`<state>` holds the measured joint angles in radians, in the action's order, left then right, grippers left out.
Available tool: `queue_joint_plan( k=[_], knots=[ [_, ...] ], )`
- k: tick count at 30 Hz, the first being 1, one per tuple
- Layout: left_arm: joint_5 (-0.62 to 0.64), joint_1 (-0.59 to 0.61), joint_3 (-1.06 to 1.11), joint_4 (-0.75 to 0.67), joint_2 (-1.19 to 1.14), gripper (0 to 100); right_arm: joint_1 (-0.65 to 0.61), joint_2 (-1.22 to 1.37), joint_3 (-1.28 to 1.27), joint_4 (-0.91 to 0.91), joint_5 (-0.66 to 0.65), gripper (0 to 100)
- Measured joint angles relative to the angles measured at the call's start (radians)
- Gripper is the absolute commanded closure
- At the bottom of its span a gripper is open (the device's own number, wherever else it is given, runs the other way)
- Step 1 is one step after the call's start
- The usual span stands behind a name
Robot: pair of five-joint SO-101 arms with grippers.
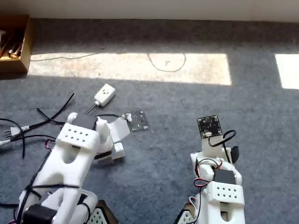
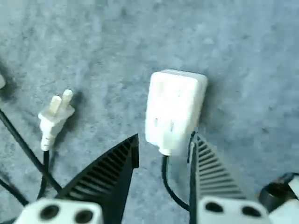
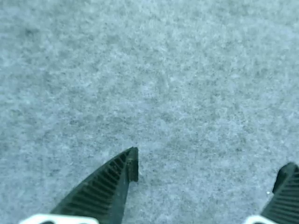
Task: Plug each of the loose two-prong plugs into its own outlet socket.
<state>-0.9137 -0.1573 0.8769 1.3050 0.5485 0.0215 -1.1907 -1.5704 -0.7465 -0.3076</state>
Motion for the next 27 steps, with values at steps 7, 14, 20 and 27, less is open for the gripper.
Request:
queue_joint_plan(
  k=[7,14,20,27],
  knots=[
    [0.000,-0.048,0.149,0.000,0.132,82,0.000,0.000,0.000,0.000,0.000,57.0],
    [0.000,0.190,-0.051,-0.097,0.137,82,0.000,0.000,0.000,0.000,0.000,57.0],
    [0.060,0.222,-0.146,-0.206,-0.018,82,0.000,0.000,0.000,0.000,0.000,57.0],
    [0.071,0.091,-0.120,-0.129,-0.207,87,0.000,0.000,0.000,0.000,0.000,57.0]
  ],
)
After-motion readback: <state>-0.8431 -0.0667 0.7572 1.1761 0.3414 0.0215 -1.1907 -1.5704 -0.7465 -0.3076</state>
